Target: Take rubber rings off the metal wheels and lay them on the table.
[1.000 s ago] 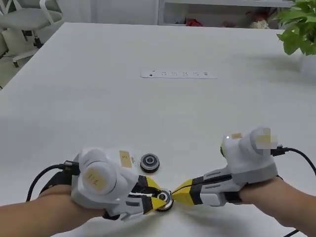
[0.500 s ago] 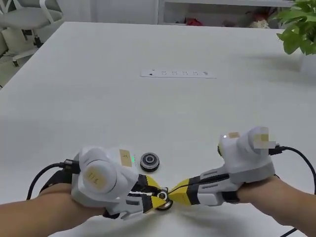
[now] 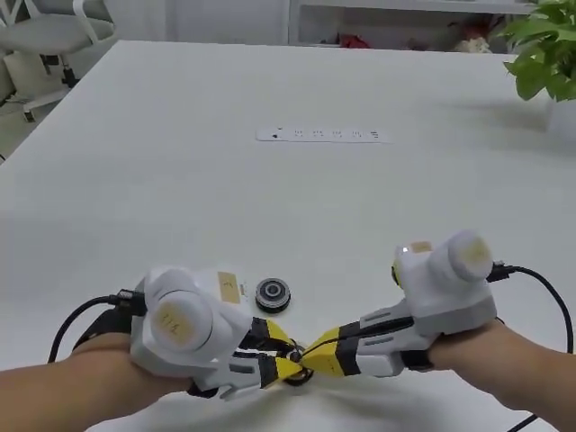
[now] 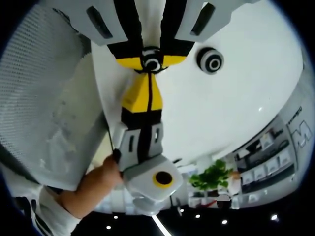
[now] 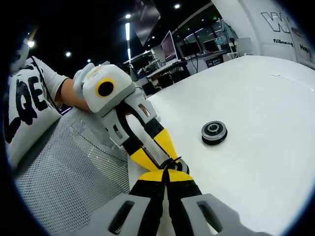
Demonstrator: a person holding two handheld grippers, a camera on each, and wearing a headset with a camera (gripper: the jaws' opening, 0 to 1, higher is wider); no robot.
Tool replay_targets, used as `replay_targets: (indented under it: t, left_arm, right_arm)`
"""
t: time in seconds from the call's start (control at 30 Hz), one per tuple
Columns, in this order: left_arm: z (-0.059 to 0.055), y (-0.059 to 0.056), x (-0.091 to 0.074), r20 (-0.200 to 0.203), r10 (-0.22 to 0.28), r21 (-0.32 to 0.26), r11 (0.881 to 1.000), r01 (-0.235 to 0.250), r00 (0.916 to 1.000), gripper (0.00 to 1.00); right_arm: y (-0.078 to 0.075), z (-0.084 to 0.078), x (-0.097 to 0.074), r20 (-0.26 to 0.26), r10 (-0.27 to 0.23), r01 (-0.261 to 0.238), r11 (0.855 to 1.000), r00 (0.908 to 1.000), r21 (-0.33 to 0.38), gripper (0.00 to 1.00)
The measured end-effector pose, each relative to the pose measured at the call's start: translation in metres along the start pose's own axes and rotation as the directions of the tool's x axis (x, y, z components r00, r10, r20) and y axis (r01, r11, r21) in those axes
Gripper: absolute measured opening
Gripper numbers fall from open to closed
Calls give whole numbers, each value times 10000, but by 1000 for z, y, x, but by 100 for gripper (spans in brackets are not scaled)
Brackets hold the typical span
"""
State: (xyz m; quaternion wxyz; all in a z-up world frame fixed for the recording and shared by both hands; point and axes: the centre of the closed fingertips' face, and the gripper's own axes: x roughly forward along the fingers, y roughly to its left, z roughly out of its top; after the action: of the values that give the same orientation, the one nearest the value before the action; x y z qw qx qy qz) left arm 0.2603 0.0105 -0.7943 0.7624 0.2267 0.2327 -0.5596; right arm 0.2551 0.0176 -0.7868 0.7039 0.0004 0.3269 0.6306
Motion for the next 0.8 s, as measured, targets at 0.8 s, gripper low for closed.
replay_targets:
  t: [0.8]
  left_arm:
    - [-2, -5, -10, -31, -446, -239, 9987, 445, 9990, 25]
  right_arm:
    - [-4, 6, -7, 345, -187, 181, 9997, 9992, 183, 0]
